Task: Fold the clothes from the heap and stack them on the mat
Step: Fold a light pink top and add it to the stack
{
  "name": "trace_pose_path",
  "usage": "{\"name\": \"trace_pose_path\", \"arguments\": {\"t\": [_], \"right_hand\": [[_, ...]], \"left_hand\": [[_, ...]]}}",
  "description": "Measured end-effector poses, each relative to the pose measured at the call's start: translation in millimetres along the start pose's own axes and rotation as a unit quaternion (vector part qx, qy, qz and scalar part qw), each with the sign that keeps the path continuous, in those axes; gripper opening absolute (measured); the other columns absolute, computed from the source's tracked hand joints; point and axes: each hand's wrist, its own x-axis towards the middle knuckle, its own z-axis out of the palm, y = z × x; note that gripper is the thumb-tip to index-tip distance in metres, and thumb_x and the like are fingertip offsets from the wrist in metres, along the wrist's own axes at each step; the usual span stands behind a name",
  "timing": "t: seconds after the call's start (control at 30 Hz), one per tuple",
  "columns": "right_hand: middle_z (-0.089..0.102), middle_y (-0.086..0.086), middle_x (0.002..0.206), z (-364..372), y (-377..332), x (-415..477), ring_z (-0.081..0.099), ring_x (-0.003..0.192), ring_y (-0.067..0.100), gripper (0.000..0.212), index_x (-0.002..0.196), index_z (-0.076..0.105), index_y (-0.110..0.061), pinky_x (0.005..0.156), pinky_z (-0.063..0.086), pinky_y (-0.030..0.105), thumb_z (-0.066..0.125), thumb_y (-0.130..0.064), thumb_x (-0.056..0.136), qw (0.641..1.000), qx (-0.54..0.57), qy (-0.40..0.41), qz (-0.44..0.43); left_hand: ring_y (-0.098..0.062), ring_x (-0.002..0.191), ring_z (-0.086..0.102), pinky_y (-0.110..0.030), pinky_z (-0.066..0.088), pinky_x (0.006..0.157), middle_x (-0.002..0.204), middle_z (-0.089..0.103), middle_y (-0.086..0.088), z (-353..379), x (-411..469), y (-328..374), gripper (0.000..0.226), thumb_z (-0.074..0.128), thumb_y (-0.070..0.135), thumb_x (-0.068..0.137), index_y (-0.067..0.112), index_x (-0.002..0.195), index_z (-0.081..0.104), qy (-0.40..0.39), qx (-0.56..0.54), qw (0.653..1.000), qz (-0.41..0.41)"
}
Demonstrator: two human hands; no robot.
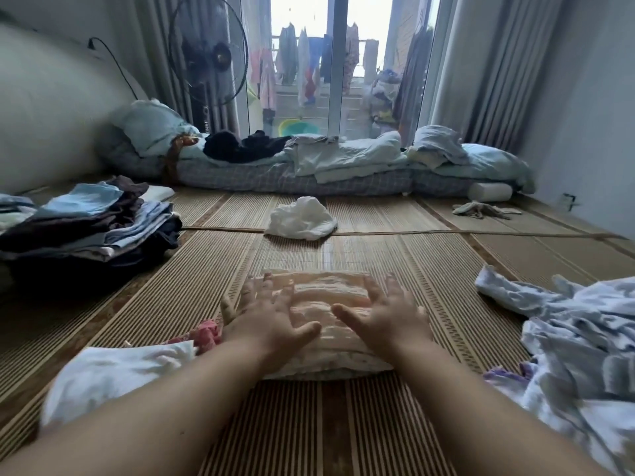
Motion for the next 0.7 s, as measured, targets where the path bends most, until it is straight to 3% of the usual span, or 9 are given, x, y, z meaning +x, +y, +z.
{"name": "trace_pose_path", "arguments": {"t": [0.13,0.27,0.37,0.5,0.7], "right_hand": [[0.0,0.003,0.161,-22.2,19.0,-72.4,0.005,0.147,0.025,0.093,0.15,-0.004,-0.038,0.114,0.011,0.053,0.042,-0.077,0.079,0.999,-0.029,0.013,-0.028],[-0.013,-0.006,0.159,-33.1,61.8,-175.8,-0.005,0.147,0.021,0.095,0.145,-0.013,-0.047,0.114,0.014,0.053,0.049,-0.071,0.077,0.999,-0.034,-0.027,0.007],[-0.013,-0.004,0.159,-46.0,99.3,-251.3,-0.005,0.146,0.024,0.089,0.145,-0.007,-0.049,0.114,0.015,0.053,0.051,-0.067,0.08,0.998,-0.042,-0.032,0.043],[-0.005,0.001,0.16,-66.3,134.1,-322.0,0.001,0.147,0.027,0.084,0.148,0.008,-0.044,0.114,0.014,0.055,0.058,-0.057,0.082,0.996,-0.033,-0.018,0.084],[-0.003,0.0,0.161,-74.7,176.5,-358.1,0.001,0.146,0.024,0.076,0.148,0.017,-0.042,0.114,0.01,0.054,0.055,-0.054,0.083,0.993,-0.008,-0.016,0.121]], "left_hand": [[-0.021,0.14,-0.031,-0.056,-0.023,0.107,0.159,-0.018,0.005,-13.5,-62.9,34.8,0.087,0.027,0.078,0.081,0.038,0.15,-0.008,0.03,-0.01,0.997,0.072],[-0.016,0.142,-0.027,-0.056,-0.019,0.109,0.16,-0.016,0.007,-9.7,-145.6,75.7,0.089,0.028,0.079,0.077,0.04,0.149,-0.007,0.013,0.0,0.989,0.146],[-0.01,0.141,-0.024,-0.055,-0.012,0.111,0.16,-0.014,0.011,3.3,-201.9,109.7,0.087,0.032,0.077,0.078,0.042,0.148,-0.005,0.002,-0.003,0.979,0.204],[-0.013,0.146,-0.012,-0.056,-0.007,0.113,0.161,-0.002,0.009,26.2,-258.7,164.1,0.081,0.039,0.072,0.081,0.042,0.148,0.006,-0.015,-0.013,0.966,0.256],[-0.014,0.148,0.004,-0.059,0.007,0.113,0.16,0.01,0.009,51.1,-287.4,229.8,0.076,0.048,0.063,0.078,0.042,0.145,0.02,-0.057,-0.076,0.956,0.278]]}}
